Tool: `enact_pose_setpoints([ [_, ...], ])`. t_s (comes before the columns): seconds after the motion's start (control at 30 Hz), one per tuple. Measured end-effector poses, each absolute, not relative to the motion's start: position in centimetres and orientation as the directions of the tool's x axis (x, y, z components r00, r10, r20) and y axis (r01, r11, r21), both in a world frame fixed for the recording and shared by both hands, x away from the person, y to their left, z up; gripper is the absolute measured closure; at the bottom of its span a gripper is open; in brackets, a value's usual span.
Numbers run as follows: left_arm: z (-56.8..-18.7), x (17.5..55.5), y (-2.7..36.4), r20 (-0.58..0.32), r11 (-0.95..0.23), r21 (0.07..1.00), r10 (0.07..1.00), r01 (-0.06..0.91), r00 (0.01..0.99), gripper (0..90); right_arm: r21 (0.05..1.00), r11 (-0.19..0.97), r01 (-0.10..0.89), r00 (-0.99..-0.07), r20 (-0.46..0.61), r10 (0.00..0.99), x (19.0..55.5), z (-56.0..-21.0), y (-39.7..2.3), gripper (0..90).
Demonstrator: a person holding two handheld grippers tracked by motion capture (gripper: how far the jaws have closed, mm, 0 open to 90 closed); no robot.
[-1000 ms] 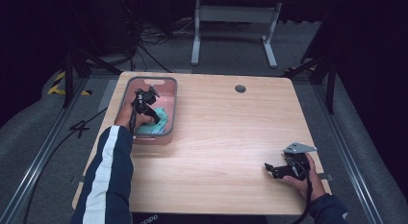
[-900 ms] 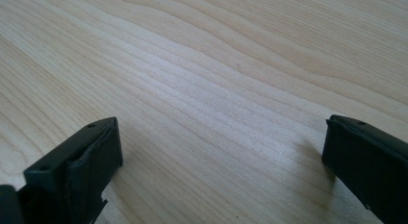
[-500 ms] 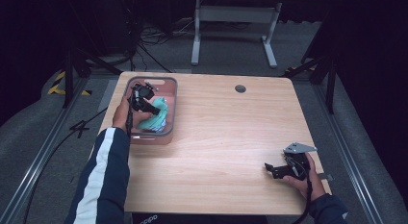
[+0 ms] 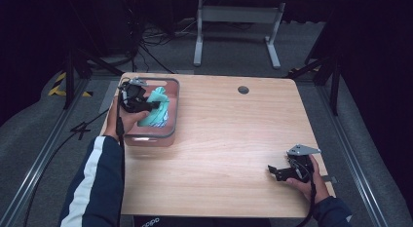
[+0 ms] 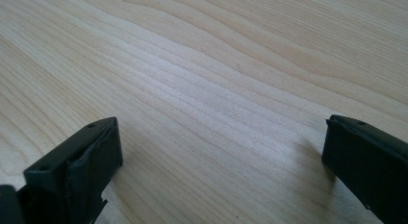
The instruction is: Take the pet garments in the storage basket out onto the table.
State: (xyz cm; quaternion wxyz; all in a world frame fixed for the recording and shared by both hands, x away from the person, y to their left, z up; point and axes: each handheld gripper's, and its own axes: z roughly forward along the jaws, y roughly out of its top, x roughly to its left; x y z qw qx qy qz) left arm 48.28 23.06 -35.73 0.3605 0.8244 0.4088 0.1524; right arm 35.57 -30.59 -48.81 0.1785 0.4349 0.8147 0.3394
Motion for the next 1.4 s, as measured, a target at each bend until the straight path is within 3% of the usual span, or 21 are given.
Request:
enact_pose_setpoints([
  [0.33,-34.7,45.4,23.5,-0.061,-0.347,0.800,0.764,0.490,0.642,67.5,0.708,0.391,0.588,-0.558,0.005,0.830,35.6,-48.8,-30.6,0.5],
  [0.7,-32.7,44.2,22.3,-0.051,-0.350,0.827,0.733,0.440,0.679,67.8,0.708,0.391,0.587,-0.558,0.005,0.830,35.6,-48.8,-30.6,0.5],
  [1.4,-32.2,43.8,13.4,-0.052,-0.418,0.830,0.602,0.370,0.797,67.9,0.708,0.390,0.588,-0.557,0.005,0.831,35.6,-48.8,-30.6,0.6],
])
